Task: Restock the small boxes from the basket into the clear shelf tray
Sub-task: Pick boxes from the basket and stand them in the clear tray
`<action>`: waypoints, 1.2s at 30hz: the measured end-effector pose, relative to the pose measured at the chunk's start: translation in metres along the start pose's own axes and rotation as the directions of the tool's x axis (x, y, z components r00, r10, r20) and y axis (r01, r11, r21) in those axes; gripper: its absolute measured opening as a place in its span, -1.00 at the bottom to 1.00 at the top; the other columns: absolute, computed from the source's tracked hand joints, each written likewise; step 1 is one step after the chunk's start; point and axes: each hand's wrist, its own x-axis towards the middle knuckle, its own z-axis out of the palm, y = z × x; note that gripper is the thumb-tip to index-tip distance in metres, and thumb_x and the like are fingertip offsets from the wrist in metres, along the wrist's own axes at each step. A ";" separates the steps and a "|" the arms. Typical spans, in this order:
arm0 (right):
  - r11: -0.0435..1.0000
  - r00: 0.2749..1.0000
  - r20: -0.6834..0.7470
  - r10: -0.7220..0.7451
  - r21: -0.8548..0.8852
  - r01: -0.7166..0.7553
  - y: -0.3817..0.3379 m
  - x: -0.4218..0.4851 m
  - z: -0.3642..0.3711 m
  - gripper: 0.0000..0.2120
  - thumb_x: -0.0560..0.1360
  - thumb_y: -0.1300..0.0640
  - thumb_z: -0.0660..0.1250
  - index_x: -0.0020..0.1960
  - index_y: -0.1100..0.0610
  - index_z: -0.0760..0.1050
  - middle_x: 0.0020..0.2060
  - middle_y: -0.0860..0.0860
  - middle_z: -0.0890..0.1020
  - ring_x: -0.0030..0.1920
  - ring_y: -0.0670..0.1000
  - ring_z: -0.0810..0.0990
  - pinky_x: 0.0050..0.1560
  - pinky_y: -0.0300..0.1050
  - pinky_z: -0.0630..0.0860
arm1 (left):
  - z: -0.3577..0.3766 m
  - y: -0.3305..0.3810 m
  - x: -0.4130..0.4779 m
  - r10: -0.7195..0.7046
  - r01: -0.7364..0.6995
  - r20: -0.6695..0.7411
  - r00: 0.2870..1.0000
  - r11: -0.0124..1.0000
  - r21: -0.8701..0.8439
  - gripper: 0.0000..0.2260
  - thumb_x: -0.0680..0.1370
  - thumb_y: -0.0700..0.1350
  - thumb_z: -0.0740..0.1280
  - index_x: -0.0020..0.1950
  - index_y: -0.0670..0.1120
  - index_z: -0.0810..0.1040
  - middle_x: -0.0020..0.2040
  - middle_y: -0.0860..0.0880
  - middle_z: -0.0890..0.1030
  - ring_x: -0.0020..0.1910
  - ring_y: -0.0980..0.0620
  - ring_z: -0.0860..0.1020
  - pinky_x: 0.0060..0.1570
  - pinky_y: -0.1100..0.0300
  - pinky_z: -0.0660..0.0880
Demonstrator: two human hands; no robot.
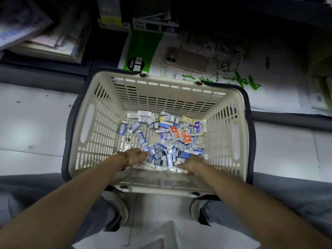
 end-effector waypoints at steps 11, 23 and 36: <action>0.693 0.950 0.251 -0.187 0.719 -0.053 -0.029 -0.019 0.000 -0.66 0.43 0.29 0.42 0.18 0.30 0.49 0.01 0.14 0.61 -0.16 -0.04 0.61 -0.18 -0.30 0.58 | 0.002 0.006 0.010 0.055 -0.081 -0.120 0.991 0.972 -0.219 -0.49 0.53 0.24 0.14 0.19 -0.14 0.53 0.12 -0.17 0.57 0.15 -0.13 0.52 0.22 0.03 0.42; 0.702 0.905 -0.425 0.001 0.645 0.302 -0.044 -0.008 -0.031 -0.53 0.58 0.13 0.24 0.44 0.18 0.23 0.43 0.11 0.30 0.39 0.13 0.34 0.38 -0.02 0.27 | -0.010 0.018 0.013 -0.027 -0.198 -0.261 0.965 0.578 -0.792 -0.79 0.57 -0.06 0.26 -0.15 -0.11 0.62 -0.25 0.01 0.68 -0.15 0.00 0.63 -0.14 0.15 0.61; 0.717 0.880 -0.415 -0.231 0.538 0.442 -0.035 0.017 -0.030 -0.75 0.54 0.22 0.29 0.21 0.16 0.46 0.21 0.10 0.52 0.24 0.10 0.49 0.22 -0.04 0.46 | -0.016 0.032 0.021 -0.065 -0.174 -0.242 0.968 0.520 -0.836 -0.84 0.54 -0.05 0.30 -0.16 -0.06 0.62 0.04 -0.16 0.63 -0.01 -0.10 0.60 -0.20 0.19 0.55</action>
